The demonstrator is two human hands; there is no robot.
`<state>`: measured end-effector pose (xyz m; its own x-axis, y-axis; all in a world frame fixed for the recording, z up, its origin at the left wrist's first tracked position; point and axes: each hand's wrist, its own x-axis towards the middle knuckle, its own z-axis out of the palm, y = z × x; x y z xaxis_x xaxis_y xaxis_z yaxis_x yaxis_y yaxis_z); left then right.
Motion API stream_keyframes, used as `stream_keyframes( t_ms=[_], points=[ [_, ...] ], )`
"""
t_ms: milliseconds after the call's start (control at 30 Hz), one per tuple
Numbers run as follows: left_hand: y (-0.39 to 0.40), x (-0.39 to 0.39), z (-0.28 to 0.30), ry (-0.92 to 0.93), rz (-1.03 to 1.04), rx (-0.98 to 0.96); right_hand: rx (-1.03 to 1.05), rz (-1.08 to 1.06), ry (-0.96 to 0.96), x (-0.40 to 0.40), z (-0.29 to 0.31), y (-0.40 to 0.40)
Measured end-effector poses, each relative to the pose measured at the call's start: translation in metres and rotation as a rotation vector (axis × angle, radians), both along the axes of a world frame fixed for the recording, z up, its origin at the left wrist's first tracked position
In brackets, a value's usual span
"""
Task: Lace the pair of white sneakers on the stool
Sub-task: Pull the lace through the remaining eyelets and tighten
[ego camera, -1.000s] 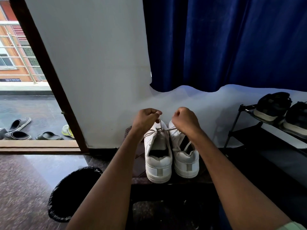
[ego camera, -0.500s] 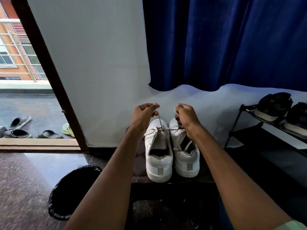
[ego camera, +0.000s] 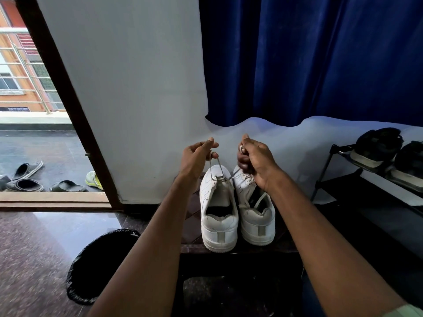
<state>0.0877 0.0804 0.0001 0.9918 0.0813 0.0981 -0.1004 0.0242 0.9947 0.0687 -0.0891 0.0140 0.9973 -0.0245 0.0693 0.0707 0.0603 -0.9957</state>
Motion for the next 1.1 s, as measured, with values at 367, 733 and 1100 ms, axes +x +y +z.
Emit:
stream_keyframes(
  t_ms=[367,733,1100],
  points=[
    [0.001,0.013,-0.012,-0.078,-0.085,0.278,-0.586,-0.042,-0.022,-0.003,-0.008,0.000],
    [0.012,0.017,-0.032,0.121,-0.316,1.000,-1.352,-0.103,-0.078,-0.006,-0.005,-0.011],
    [0.008,0.018,-0.035,0.230,-0.200,0.927,-0.349,0.078,-0.015,-0.011,0.007,-0.016]
  ],
)
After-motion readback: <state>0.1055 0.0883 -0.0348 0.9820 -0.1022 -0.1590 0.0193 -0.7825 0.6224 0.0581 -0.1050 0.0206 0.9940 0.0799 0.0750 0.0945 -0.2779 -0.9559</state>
